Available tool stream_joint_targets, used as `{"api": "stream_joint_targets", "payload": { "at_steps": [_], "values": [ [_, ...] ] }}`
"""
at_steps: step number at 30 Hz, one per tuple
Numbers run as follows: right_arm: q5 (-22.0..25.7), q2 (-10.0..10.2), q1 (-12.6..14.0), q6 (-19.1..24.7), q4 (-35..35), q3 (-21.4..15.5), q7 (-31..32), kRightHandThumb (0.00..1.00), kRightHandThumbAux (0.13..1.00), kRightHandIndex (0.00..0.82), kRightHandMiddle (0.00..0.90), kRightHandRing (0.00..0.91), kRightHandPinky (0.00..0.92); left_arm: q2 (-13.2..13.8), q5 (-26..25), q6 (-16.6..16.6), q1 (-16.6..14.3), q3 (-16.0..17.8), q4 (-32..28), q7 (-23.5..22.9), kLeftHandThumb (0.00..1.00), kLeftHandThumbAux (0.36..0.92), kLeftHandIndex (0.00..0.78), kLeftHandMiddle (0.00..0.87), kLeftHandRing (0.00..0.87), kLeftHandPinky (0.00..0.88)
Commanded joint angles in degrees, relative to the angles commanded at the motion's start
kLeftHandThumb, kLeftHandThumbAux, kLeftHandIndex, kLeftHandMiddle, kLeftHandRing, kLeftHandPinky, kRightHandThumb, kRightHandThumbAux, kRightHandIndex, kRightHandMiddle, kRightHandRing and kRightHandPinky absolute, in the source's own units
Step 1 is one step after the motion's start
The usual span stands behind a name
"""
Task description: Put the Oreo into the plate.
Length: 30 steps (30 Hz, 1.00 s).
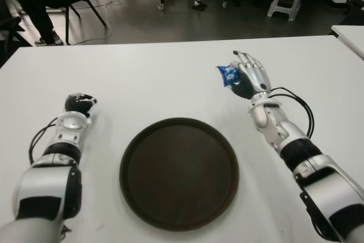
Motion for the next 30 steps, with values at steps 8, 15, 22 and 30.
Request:
{"api": "stream_joint_targets", "payload": {
  "at_steps": [8,15,22,30],
  "values": [
    [6.2,0.5,4.7,-4.3,-10.3,-2.1,8.3,0.703,0.721,0.416,0.082,0.024,0.000,-0.1,-0.3,-0.2,0.1,0.4,0.0,0.0,0.688,0.716,0.403,0.193,0.214,0.233],
    [11.0,1.2,6.5,-8.0,-13.5,-3.3,14.1,0.702,0.721,0.417,0.078,0.015,0.000,-0.1,-0.6,-0.2,0.2,0.9,0.1,-0.2,0.685,0.718,0.401,0.192,0.217,0.245],
    [16.4,1.9,8.3,-13.8,-15.8,-3.7,21.0,0.704,0.720,0.418,0.074,0.006,0.000,-0.1,-0.5,-0.4,0.3,1.0,0.1,-0.2,0.682,0.718,0.400,0.195,0.216,0.246],
    [21.9,2.6,8.1,-19.6,-13.7,-3.9,28.5,0.705,0.719,0.419,0.070,0.013,0.000,-0.2,-0.6,-0.5,0.2,1.4,0.1,-0.5,0.680,0.719,0.399,0.187,0.210,0.236]
  ]
}}
